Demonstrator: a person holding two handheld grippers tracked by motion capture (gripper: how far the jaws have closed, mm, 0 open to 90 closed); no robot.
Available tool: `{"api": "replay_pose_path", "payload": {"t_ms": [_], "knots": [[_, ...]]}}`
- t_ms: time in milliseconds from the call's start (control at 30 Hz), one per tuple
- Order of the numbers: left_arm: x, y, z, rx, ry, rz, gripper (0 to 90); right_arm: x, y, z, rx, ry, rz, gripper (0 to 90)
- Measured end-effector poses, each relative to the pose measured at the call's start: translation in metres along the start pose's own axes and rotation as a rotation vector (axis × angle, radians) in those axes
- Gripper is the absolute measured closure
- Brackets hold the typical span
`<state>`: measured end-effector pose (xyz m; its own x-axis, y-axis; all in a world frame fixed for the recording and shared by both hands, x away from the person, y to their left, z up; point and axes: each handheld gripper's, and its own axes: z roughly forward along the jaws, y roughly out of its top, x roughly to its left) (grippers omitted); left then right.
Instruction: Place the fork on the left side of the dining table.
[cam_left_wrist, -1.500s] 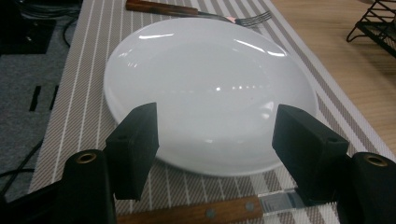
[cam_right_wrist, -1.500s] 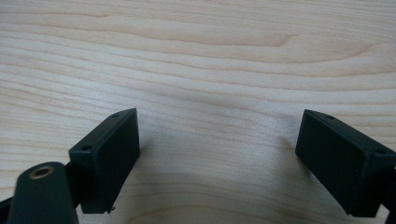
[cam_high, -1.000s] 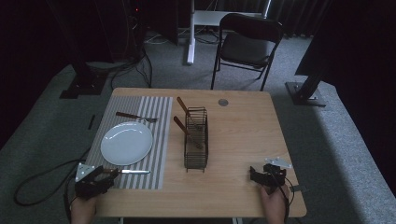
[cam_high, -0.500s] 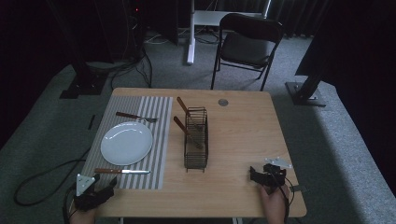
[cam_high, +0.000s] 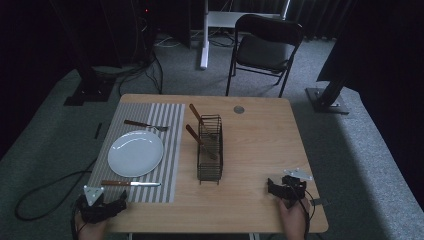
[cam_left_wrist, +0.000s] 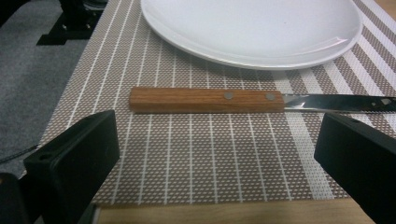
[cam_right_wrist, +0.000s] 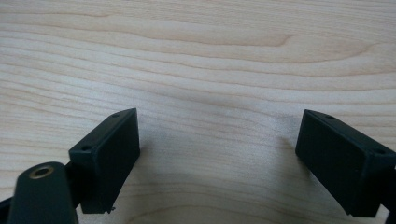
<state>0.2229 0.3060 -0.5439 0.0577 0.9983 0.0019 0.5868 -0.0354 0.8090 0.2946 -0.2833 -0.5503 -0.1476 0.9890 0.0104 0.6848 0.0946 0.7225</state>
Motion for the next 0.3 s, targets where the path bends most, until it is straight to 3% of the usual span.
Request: {"api": "replay_pose_path", "payload": {"t_ms": [167, 300], "knots": [[-0.0002, 0.0015, 0.001, -0.007, -0.008, -0.021, 0.2, 0.0, 0.0, 0.0, 0.0, 0.0, 0.0, 13.3], [-0.0011, 0.0009, 0.0049, 0.022, -0.013, -0.027, 0.3, 0.0, 0.0, 0.0, 0.0, 0.0, 0.0, 13.3]]}}
